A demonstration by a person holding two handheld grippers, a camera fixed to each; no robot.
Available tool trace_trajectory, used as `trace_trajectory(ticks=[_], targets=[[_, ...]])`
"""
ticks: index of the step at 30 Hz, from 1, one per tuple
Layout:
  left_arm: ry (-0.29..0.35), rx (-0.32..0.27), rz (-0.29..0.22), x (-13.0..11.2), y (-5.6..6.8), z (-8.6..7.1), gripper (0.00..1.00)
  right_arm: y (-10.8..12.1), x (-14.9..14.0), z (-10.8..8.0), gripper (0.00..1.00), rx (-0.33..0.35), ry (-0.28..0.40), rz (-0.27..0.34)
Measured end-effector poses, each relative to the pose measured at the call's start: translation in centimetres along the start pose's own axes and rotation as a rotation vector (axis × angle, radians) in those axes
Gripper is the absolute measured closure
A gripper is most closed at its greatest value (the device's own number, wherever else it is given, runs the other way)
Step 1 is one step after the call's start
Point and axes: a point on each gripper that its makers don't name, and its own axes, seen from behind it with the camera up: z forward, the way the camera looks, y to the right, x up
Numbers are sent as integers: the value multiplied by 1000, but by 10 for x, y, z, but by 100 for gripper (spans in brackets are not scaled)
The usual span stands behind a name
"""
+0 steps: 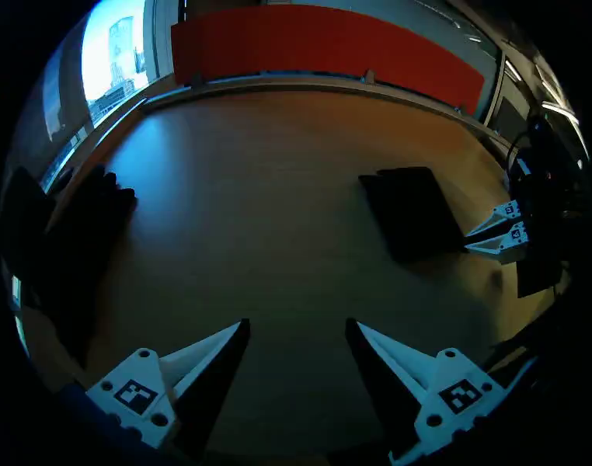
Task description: Fold towel
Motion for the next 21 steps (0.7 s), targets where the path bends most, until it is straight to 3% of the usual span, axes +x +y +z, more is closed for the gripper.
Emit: trace_trajectory(ticks=[11,21], targets=[[5,-9,9,2,0,1,9,9,32,-15,96,-19,49,6],[33,-25,17,12,2,1,9,32,105,-48,96,-54,135,-49]])
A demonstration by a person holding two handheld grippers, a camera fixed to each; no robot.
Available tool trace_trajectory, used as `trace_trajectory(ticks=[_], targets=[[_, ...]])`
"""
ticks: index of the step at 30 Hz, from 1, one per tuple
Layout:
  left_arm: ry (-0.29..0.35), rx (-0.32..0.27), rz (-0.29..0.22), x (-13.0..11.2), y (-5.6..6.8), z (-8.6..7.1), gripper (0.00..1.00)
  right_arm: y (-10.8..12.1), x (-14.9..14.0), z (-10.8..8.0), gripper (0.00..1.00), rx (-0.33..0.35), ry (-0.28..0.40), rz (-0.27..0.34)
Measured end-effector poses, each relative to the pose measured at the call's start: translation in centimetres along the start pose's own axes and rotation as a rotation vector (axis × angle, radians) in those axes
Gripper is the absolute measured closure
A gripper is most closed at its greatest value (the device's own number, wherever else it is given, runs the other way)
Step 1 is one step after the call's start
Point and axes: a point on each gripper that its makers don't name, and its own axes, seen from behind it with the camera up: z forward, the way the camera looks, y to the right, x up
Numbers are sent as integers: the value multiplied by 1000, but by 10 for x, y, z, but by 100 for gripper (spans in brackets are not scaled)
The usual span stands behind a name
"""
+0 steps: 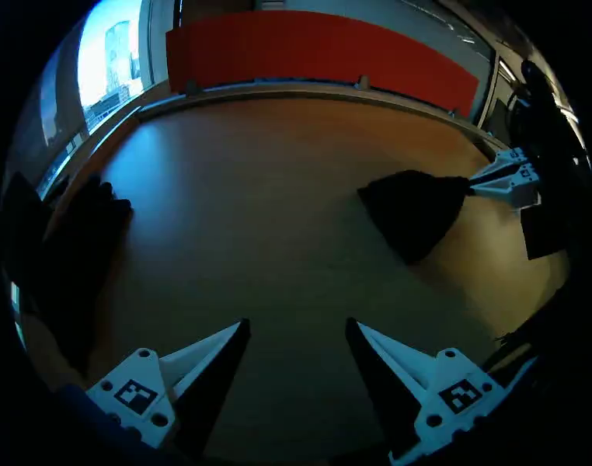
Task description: Fold towel
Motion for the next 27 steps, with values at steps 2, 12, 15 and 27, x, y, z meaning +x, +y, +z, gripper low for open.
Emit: trace_trajectory(ticks=[2,12,15,27], targets=[[5,-2,2,1,0,0,10,5,18,-4,96,-3,21,-16],[31,-13,13,10,1,-3,9,30,99,-28,96,-55,138,-105],[38,-18,16,13,2,-3,9,38,111,-37,96,-72,153,-116],[50,-39,27,15,7,-5,9,83,113,-74,96,-137,154,-106]])
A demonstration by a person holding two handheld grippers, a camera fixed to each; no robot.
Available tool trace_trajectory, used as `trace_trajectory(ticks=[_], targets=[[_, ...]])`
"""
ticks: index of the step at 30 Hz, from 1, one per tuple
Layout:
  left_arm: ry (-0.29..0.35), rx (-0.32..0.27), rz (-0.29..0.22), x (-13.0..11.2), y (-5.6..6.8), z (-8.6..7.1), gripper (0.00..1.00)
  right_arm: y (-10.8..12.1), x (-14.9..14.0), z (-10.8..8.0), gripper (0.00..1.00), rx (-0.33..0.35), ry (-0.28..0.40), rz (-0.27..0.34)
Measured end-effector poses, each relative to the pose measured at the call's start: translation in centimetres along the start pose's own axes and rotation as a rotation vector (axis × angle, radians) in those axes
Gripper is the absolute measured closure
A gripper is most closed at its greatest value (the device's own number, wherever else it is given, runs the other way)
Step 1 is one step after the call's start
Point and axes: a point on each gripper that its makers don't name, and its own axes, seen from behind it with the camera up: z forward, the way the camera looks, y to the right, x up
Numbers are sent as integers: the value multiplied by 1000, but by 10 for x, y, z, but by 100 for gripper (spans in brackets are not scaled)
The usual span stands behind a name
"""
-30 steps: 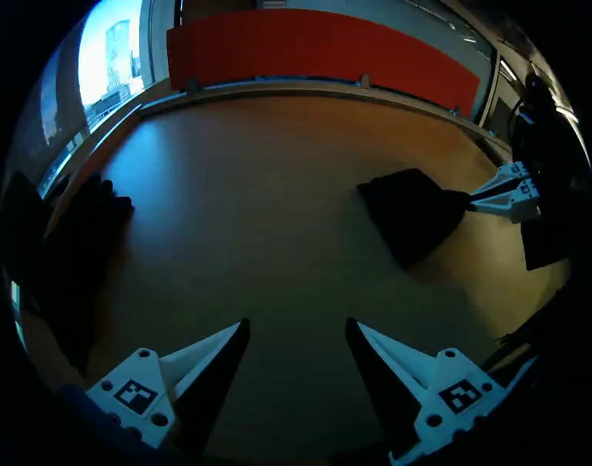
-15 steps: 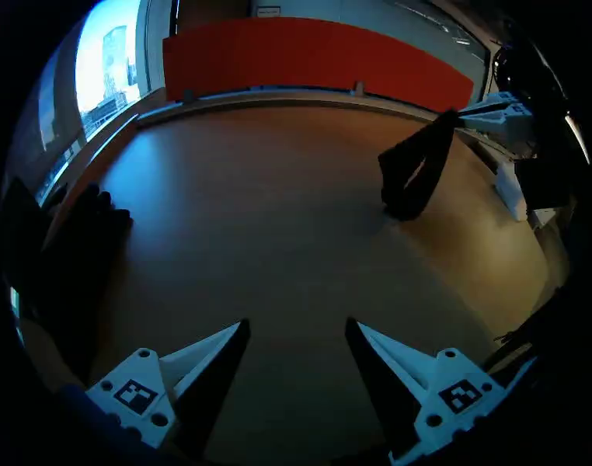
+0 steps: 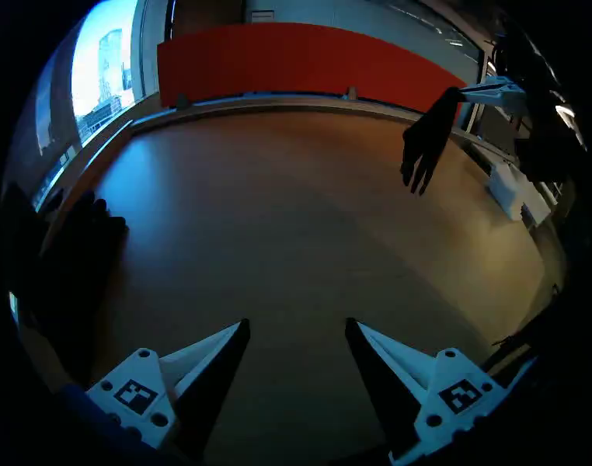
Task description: Fold towel
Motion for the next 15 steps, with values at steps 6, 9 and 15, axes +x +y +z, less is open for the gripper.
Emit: trace_trajectory(ticks=[6,9,15], targets=[[-3,-7,6,-1,2,0,9,27,-9,-16,96,-10,-14,13],[-3,-8,10,-1,3,0,9,41,-16,-24,96,-19,-25,25],[-4,-9,12,0,6,1,9,67,-35,-38,96,-33,-46,50]])
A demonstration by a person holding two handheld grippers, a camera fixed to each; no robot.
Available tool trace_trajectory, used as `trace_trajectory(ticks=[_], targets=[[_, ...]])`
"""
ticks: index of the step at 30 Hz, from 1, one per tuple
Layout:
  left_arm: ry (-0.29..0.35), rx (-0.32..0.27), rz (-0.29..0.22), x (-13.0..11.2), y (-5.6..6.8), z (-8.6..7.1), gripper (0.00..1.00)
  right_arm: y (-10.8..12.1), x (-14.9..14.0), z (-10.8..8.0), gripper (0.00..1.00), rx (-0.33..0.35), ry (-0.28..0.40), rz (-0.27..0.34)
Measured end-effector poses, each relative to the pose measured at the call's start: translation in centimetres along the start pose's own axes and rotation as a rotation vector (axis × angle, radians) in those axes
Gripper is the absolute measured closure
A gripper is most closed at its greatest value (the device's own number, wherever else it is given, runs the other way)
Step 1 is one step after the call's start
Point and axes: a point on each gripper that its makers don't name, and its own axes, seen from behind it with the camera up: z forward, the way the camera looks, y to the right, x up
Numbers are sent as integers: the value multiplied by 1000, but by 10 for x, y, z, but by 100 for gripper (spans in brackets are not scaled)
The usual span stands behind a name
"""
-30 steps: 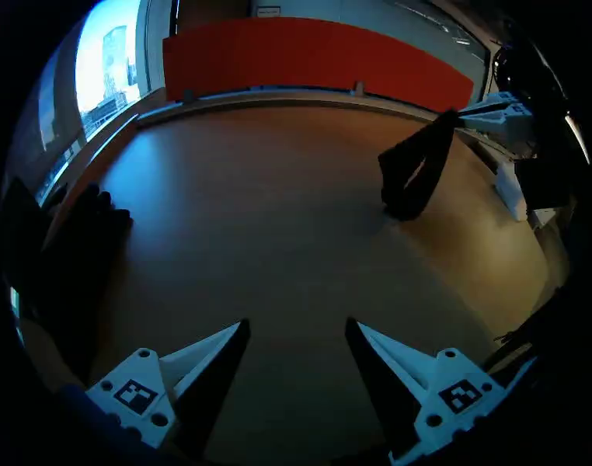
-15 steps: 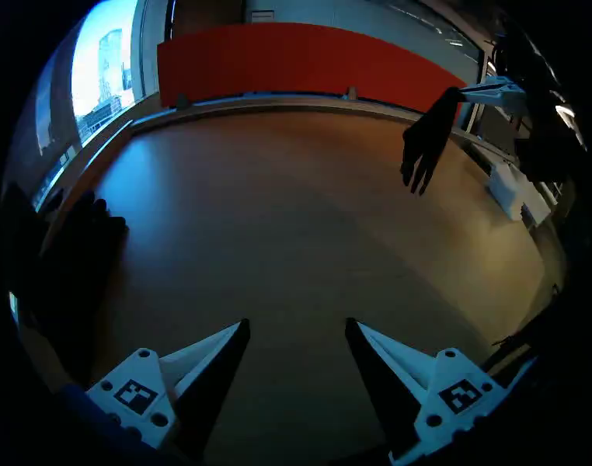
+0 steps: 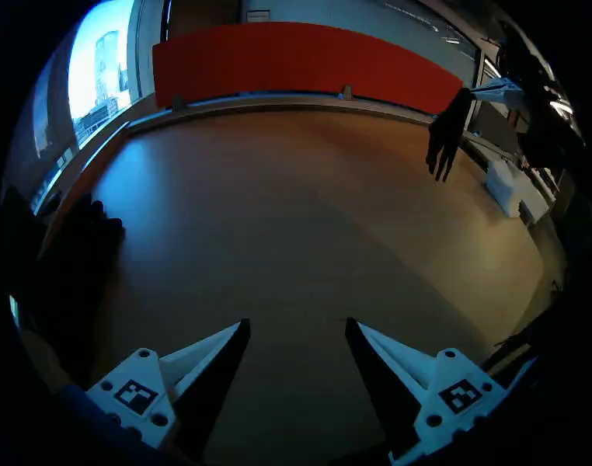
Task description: Fold towel
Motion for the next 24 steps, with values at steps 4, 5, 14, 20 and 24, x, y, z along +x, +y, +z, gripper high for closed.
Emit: trace_trajectory(ticks=[4,5,14,20,24], targets=[[-3,4,2,0,0,0,9,19,-13,-6,96,-12,-16,11],[-4,5,3,0,0,0,9,23,-16,-7,96,-14,-20,13],[-12,18,2,-1,-1,-1,9,62,-47,-15,96,-32,-69,21],[-20,26,4,0,-1,0,9,86,-65,-24,96,-36,-100,33],[-25,29,6,1,0,1,9,102,-78,-29,96,-42,-128,43]])
